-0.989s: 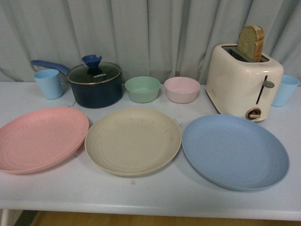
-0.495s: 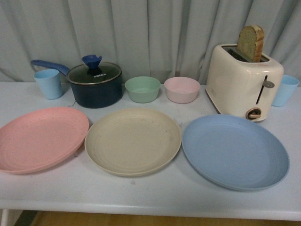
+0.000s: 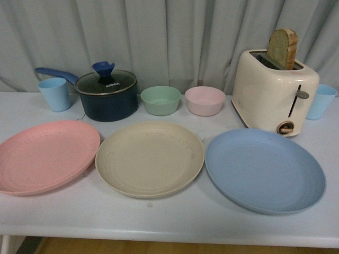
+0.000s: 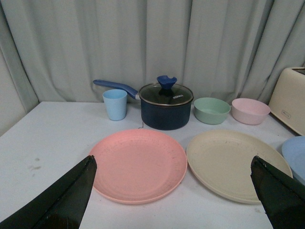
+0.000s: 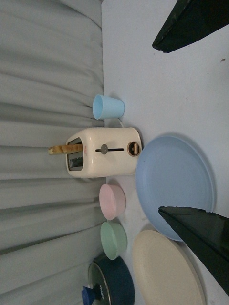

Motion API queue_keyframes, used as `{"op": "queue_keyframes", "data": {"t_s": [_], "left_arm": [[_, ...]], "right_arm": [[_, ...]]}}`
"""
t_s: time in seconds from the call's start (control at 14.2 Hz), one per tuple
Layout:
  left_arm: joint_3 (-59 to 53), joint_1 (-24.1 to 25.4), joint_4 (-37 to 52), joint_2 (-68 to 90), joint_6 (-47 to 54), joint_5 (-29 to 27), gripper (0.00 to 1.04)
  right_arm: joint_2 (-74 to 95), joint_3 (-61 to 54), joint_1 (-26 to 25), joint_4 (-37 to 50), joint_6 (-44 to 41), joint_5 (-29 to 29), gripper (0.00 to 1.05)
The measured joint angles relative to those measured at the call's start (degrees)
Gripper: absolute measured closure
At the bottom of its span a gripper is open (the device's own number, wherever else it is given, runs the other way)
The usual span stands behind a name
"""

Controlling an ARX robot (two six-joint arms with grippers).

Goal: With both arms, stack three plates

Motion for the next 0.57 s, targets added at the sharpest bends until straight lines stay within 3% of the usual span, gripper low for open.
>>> {"op": "queue_keyframes", "data": {"t_s": [0.57], "left_arm": [[0.0, 0.0, 0.0, 0.0, 0.0, 0.0, 0.07]], "right_arm": [[0.0, 0.0, 0.0, 0.0, 0.0, 0.0, 0.06]]}}
